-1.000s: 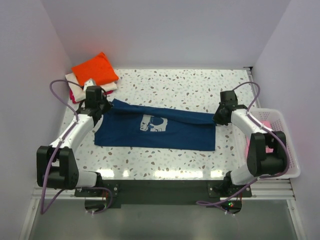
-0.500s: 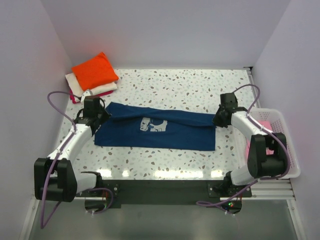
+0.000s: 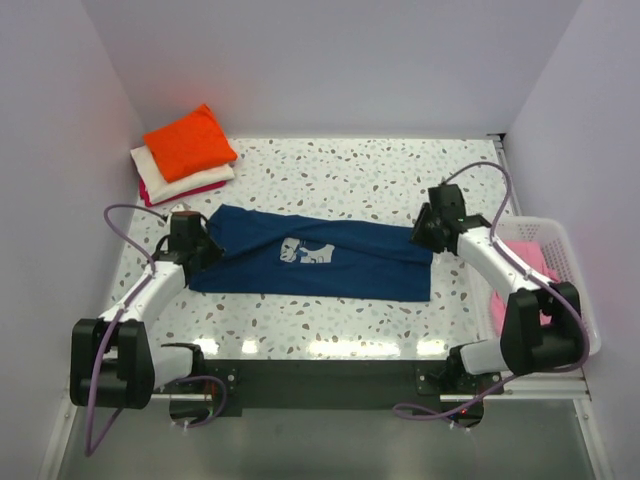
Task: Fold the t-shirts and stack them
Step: Fold the tshirt
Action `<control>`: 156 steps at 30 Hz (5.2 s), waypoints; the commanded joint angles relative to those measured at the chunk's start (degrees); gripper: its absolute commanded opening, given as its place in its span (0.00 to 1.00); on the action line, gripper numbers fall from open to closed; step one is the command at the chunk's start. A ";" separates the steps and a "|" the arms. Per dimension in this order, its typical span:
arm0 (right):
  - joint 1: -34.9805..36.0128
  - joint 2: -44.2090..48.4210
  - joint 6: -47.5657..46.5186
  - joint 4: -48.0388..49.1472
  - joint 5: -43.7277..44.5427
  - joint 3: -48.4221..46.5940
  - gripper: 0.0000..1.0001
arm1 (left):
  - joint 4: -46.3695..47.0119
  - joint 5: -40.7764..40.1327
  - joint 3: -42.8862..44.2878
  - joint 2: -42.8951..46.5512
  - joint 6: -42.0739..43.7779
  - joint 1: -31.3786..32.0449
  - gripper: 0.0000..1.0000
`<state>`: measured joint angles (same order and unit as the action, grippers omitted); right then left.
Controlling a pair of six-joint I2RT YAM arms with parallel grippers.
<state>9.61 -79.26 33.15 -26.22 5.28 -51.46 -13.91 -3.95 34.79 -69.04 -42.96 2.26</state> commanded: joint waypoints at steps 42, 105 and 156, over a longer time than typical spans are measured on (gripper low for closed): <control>30.21 -37.73 -7.13 2.05 3.77 -34.94 0.44 | 0.99 -0.80 -3.58 6.99 1.12 -1.38 0.00; 33.81 -22.43 -7.31 6.88 -1.41 -25.97 0.40 | 10.84 15.28 19.97 -30.81 6.92 3.27 0.50; 33.72 -23.39 -7.75 5.04 3.86 -26.85 0.40 | 9.78 27.50 -4.46 -1.10 6.05 8.02 0.00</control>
<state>43.29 -103.72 25.54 -21.45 7.01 -76.49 -5.37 21.82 31.35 -72.44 -36.88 9.91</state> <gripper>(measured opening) 0.397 0.013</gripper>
